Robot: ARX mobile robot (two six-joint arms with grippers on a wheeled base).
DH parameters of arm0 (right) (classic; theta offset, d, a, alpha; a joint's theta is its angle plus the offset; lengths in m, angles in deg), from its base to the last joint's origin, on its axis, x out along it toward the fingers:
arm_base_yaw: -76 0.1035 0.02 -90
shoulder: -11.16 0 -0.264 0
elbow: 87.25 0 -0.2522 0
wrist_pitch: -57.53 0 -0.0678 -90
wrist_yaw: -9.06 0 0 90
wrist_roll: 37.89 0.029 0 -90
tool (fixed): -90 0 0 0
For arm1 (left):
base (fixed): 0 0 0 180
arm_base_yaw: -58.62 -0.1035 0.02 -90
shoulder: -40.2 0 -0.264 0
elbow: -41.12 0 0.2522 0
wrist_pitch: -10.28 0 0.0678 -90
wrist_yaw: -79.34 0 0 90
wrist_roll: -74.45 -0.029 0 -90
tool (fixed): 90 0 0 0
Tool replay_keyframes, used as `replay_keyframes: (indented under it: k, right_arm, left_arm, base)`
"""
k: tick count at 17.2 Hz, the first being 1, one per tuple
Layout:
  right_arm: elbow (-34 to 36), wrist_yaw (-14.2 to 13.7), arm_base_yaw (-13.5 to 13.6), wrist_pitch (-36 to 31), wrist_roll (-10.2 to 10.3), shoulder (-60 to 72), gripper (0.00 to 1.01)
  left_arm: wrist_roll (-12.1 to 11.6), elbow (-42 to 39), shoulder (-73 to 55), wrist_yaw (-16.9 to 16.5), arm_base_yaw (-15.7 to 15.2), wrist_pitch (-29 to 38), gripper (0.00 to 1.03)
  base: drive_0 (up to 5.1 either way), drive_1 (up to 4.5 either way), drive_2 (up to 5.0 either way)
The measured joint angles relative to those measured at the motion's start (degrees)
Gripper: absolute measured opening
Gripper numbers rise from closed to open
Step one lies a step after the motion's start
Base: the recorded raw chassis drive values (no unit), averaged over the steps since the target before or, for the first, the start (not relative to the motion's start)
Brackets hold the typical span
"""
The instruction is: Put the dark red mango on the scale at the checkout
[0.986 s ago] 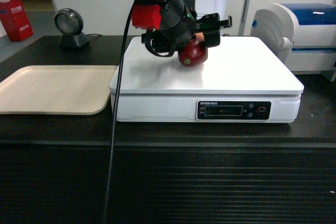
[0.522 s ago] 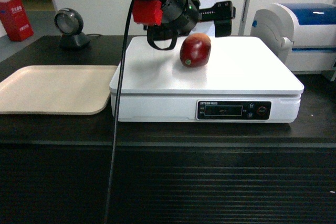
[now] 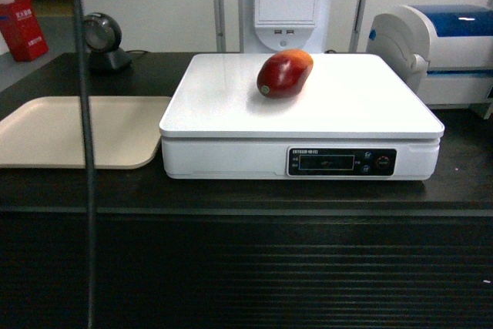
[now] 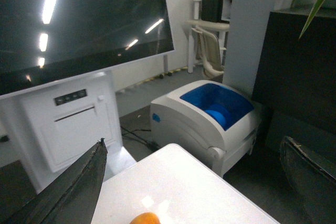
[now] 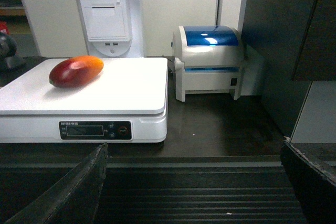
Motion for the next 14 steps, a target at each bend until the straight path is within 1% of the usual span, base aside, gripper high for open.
replay_keyframes:
  k: [2, 5, 8, 10, 11, 12, 13, 14]
  right_arm:
    - [0.00, 0.00, 0.00, 0.00, 0.00, 0.00, 0.98]
    - [0.00, 0.00, 0.00, 0.02, 0.00, 0.00, 0.98]
    - [0.00, 0.00, 0.00, 0.00, 0.00, 0.00, 0.98]
    - [0.00, 0.00, 0.00, 0.02, 0.00, 0.00, 0.98]
    - [0.00, 0.00, 0.00, -0.02, 0.00, 0.00, 0.98]
    - [0.00, 0.00, 0.00, 0.00, 0.00, 0.00, 0.98]
    - [0.00, 0.02, 0.00, 0.00, 0.00, 0.00, 0.98]
    - [0.00, 0.02, 0.00, 0.00, 0.00, 0.00, 0.98]
  left_arm:
    - [-0.02, -2.64, 1.84, 0.33, -0.85, 1.97, 0.98]
    - [0.39, -7.61, 5.51, 0.46, -2.95, 4.70, 0.98]
    - [0.39, -11.56, 8.72, 0.92, -4.50, 6.25, 0.98]
    - [0.28, -15.15, 11.96, 2.16, -6.16, 7.76, 0.98]
    - [-1.07, -27.63, 25.03, 13.18, -10.47, 3.65, 0.89]
    - [-0.90, -50.38, 42.56, 21.09, -19.71, 6.84, 0.46]
    - [-0.90, -54.16, 45.68, 20.33, -19.89, 8.37, 0.35]
    - [-0.92, -57.31, 47.41, 17.90, -20.68, 9.38, 0.24]
  base:
    - [0.0, 0.00, 0.0]
    - [0.0, 0.00, 0.0]
    - [0.0, 0.00, 0.0]
    - [0.0, 0.00, 0.0]
    - [0.0, 0.00, 0.0]
    - [0.0, 0.00, 0.0]
    - [0.0, 0.00, 0.0]
    - [0.0, 0.00, 0.0]
